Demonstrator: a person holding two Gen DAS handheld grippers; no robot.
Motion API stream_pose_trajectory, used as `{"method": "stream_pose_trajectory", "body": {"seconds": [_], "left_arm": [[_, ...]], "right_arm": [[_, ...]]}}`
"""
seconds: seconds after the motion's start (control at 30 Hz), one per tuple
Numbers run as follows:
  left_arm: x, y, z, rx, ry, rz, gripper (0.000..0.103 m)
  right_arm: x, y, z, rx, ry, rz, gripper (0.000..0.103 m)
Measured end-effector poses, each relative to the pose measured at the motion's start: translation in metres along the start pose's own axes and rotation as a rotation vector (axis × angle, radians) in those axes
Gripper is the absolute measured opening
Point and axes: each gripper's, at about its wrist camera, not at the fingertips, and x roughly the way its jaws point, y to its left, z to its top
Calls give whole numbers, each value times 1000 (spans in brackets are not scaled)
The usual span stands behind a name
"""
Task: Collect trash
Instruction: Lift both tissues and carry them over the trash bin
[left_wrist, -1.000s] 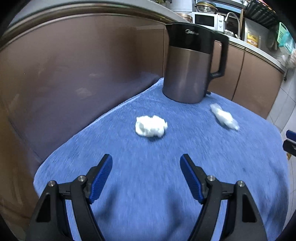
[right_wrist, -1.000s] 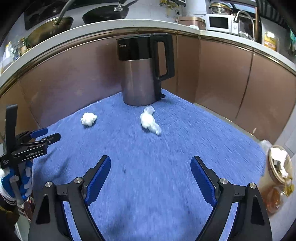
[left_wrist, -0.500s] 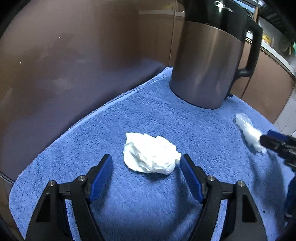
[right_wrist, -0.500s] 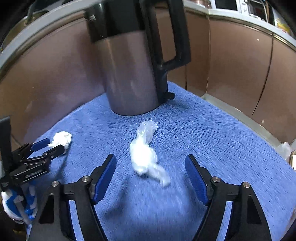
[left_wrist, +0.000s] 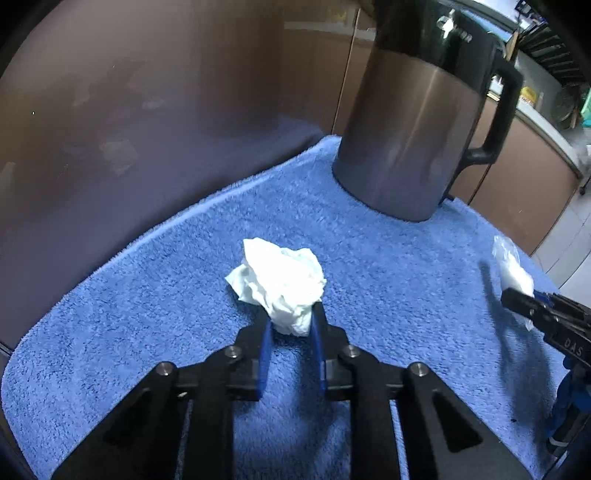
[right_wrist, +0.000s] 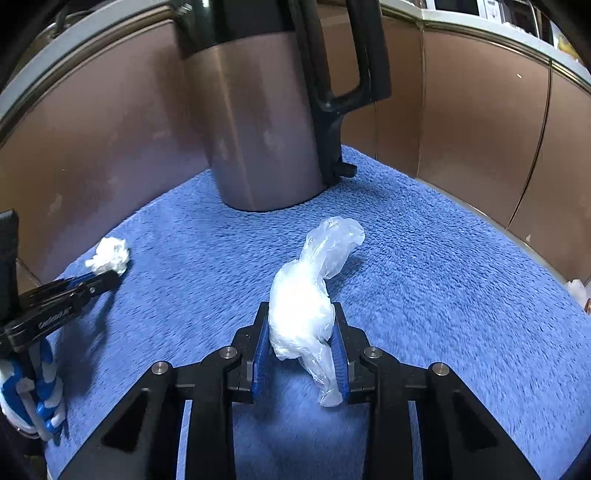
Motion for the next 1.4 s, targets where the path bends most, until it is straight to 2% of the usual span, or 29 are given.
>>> {"method": "stream_pose_trajectory", "body": {"seconds": [0.17,0.33,0.5,0.87,1.03,1.4], "left_arm": [[-34,-10,-13,29,-22,-17,17],[-97,-29,-35,94,-98,26,17],[-154,-42,-56,132,-156,54,17],[-268,-66,-113,191,-270,57,17],[-305,-76,-135,206,-304,48,17],[-358,-102,-175,249,-351,42,17]], "right_arm": [[-34,12,-15,6,-37,36,30],[-81,28,-35,28,-85,79,30],[-125,47,-63,9,-111,80,30],[-235,76,-125,1,-195,71,30],[-283,77,-151,26,-236,62,30],[-353,70,-192,50,-291,28,30]]}}
